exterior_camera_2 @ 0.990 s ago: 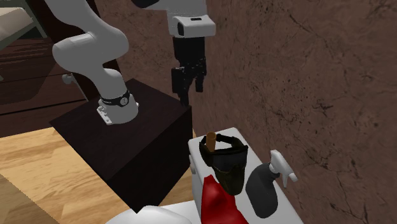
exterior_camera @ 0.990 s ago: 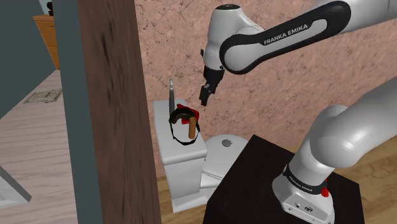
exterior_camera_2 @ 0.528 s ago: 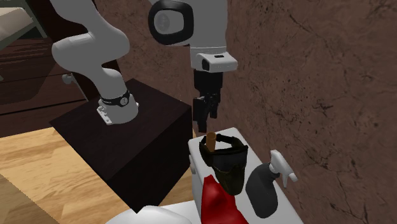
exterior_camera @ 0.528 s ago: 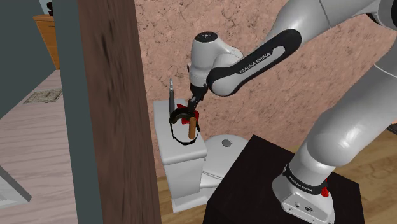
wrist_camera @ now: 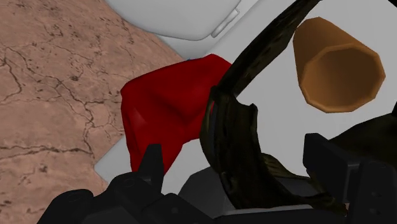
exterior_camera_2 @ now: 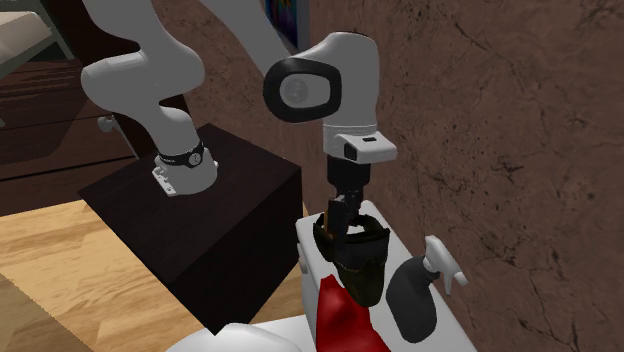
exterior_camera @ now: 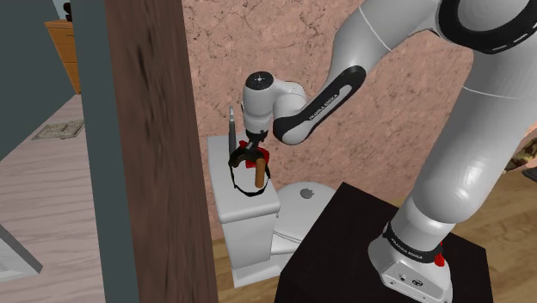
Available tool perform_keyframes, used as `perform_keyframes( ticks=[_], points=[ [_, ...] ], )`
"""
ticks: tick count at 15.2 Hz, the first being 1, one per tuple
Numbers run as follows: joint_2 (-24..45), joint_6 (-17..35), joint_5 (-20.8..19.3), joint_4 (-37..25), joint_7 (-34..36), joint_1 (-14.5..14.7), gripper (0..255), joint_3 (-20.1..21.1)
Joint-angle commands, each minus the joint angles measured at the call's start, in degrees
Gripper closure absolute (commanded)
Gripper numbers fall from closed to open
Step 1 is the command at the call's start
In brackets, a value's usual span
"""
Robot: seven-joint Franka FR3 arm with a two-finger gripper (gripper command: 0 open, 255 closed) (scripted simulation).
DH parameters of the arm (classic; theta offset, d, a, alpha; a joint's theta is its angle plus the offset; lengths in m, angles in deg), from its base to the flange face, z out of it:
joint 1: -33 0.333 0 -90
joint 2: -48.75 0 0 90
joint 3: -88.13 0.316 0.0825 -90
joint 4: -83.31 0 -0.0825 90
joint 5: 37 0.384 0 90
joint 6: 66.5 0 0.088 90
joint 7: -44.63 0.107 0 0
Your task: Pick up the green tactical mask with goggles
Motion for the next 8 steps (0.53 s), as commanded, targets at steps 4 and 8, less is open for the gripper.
perform_keyframes(
  ticks=[4, 8],
  points=[
    [3.5, 2.0, -5.3, -0.3, 4.8, 0.4, 0, -1.0],
    [4.6, 2.5, -6.8, -0.5, 6.2, 0.6, 255, -1.4]
  ],
)
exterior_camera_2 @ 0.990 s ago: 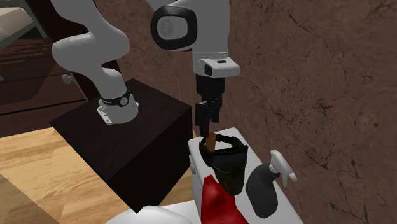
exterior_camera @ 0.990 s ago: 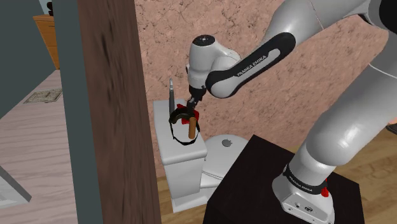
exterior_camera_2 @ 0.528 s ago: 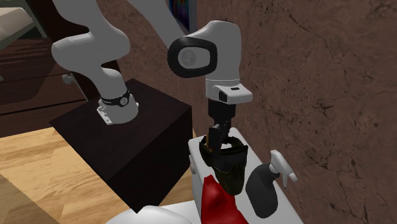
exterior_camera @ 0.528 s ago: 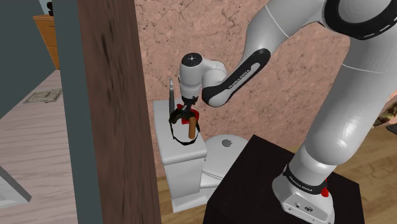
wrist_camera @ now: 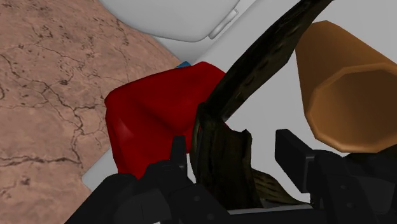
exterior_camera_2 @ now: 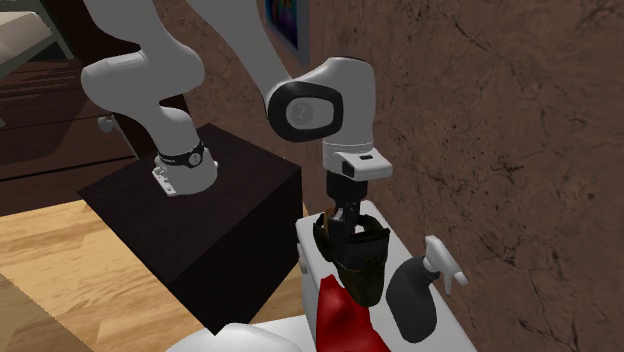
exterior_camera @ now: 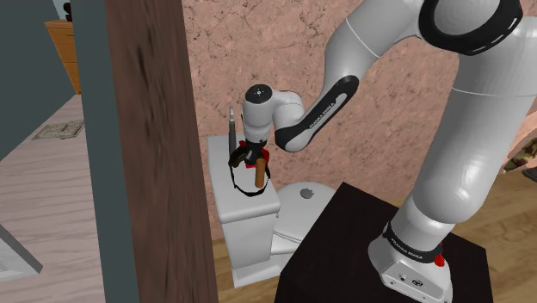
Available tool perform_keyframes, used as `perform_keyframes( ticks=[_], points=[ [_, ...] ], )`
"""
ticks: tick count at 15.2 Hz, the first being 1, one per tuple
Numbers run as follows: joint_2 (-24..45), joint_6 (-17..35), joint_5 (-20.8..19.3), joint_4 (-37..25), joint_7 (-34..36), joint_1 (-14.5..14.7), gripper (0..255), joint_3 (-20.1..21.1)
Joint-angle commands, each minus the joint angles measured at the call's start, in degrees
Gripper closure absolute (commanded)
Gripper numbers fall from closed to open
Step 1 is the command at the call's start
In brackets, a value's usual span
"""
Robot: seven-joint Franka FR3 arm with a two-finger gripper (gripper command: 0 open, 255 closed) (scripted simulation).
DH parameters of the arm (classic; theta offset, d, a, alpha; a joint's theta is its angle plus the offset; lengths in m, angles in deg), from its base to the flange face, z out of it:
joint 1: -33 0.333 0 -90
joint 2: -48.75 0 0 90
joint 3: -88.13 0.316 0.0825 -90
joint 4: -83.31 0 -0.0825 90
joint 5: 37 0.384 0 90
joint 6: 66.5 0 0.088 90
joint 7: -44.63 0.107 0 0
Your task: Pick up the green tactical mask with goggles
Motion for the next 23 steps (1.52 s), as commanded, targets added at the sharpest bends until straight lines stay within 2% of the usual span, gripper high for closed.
perform_keyframes(
  ticks=[1, 9, 23],
  points=[
    [0.1, 0.1, -0.2, 0.0, 0.2, 0.0, 255, 0.0],
    [0.2, 0.1, -0.3, 0.0, 0.2, 0.0, 255, -0.1],
    [-9.1, -5.8, 12.8, 0.0, -12.0, -0.8, 255, 2.3]
  ],
)
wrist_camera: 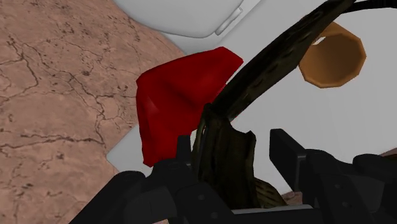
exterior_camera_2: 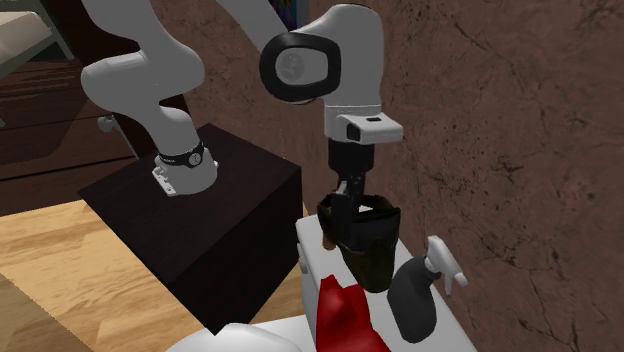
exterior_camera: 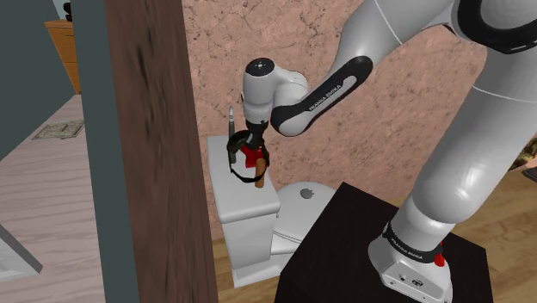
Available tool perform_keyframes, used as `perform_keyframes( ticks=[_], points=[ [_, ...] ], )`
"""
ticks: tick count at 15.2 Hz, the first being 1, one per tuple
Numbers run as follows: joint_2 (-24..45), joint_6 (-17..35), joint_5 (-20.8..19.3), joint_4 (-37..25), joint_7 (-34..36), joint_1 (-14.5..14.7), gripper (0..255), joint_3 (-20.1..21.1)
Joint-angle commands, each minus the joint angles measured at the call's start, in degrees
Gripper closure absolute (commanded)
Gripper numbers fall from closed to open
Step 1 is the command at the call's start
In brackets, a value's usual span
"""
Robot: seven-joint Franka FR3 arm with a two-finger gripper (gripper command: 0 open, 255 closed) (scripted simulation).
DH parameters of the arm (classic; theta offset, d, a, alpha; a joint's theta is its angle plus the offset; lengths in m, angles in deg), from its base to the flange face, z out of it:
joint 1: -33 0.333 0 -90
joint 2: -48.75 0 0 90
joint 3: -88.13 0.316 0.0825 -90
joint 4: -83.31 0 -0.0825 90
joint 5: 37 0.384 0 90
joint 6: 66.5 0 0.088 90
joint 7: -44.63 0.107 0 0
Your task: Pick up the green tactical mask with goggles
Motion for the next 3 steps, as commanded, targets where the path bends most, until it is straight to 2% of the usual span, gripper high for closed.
perform_keyframes(
  ticks=[1, 3],
  points=[
    [-1.3, -1.0, 1.7, -0.2, -1.7, 0.0, 255, 0.1],
    [-1.4, -1.1, 1.9, -0.2, -1.8, 0.0, 255, 0.1]
  ],
)
